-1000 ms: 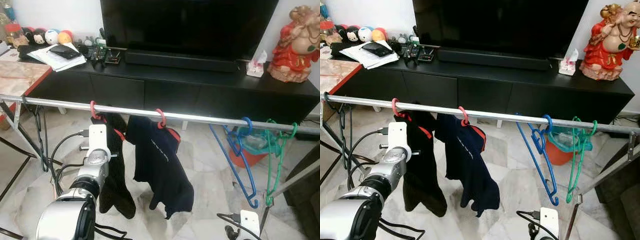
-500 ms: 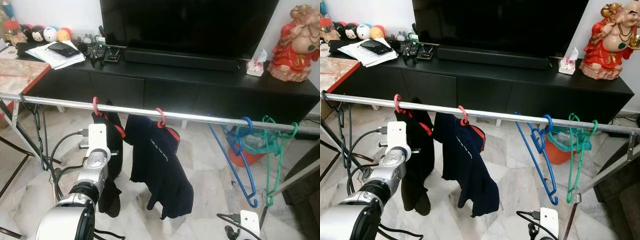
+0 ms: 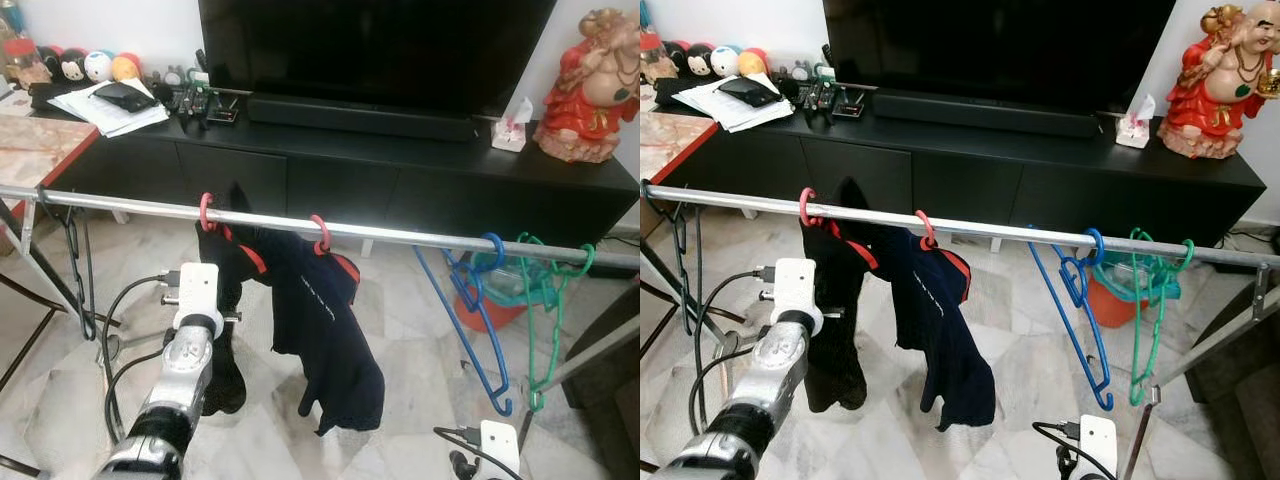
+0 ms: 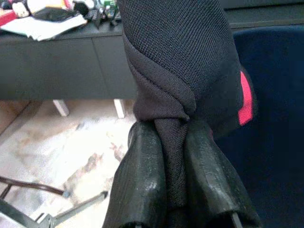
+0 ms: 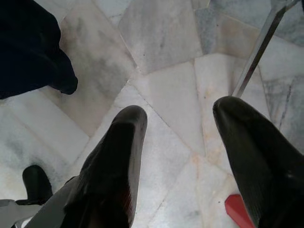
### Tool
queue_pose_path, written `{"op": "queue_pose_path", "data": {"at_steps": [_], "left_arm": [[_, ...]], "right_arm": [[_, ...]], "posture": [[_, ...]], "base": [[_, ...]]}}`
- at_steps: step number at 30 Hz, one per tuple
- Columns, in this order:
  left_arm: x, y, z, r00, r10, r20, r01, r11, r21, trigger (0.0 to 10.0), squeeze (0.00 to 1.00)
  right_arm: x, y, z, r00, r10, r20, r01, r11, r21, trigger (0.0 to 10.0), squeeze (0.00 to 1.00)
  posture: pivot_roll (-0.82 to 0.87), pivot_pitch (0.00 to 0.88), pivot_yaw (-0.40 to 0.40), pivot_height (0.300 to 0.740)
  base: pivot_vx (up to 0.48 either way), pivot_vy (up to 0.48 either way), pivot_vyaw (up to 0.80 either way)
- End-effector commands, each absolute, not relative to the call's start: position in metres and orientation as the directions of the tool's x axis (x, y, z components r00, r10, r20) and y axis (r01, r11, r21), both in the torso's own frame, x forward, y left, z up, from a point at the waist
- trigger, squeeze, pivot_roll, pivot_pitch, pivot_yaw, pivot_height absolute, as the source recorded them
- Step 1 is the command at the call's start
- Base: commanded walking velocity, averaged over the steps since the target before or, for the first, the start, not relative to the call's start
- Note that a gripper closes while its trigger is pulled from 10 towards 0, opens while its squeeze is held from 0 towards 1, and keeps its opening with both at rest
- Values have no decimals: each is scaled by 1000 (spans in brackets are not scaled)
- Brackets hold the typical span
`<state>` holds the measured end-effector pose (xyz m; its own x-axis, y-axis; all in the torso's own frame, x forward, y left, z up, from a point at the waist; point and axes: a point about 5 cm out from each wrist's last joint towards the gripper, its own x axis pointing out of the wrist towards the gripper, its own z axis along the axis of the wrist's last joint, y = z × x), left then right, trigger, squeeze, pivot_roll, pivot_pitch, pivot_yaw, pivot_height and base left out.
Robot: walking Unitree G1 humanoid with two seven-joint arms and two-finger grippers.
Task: Hang hanger
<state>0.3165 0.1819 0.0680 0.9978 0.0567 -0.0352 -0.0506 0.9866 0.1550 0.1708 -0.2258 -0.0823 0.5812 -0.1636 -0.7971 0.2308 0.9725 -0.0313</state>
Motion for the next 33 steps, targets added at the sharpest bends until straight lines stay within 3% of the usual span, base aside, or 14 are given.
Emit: {"op": "queue_pose_path", "data": {"at_steps": [1, 12, 20, 33], "left_arm": [[307, 187, 72, 999, 39, 22, -42, 981, 187, 10000, 0], [270, 208, 50, 993, 97, -64, -84, 979, 184, 10000, 0], [268, 229, 49, 982, 161, -96, -145, 977, 154, 10000, 0], [271, 214, 44, 977, 175, -120, -162, 981, 109, 10000, 0]], "right_arm": [[168, -230, -83, 576, -176, -798, 237, 971, -43, 10000, 0], [162, -218, -88, 565, -169, -807, 248, 968, -29, 10000, 0], [155, -202, -93, 555, -153, -818, 259, 966, -5, 10000, 0], [158, -205, -91, 572, -160, -804, 232, 972, -29, 10000, 0]], "posture": [[-78, 0, -79, 740], [-60, 0, -19, 740], [-63, 0, 13, 740], [-69, 0, -31, 740]], "base": [[0, 0, 0], [0, 0, 0], [0, 0, 0], [0, 0, 0]]}}
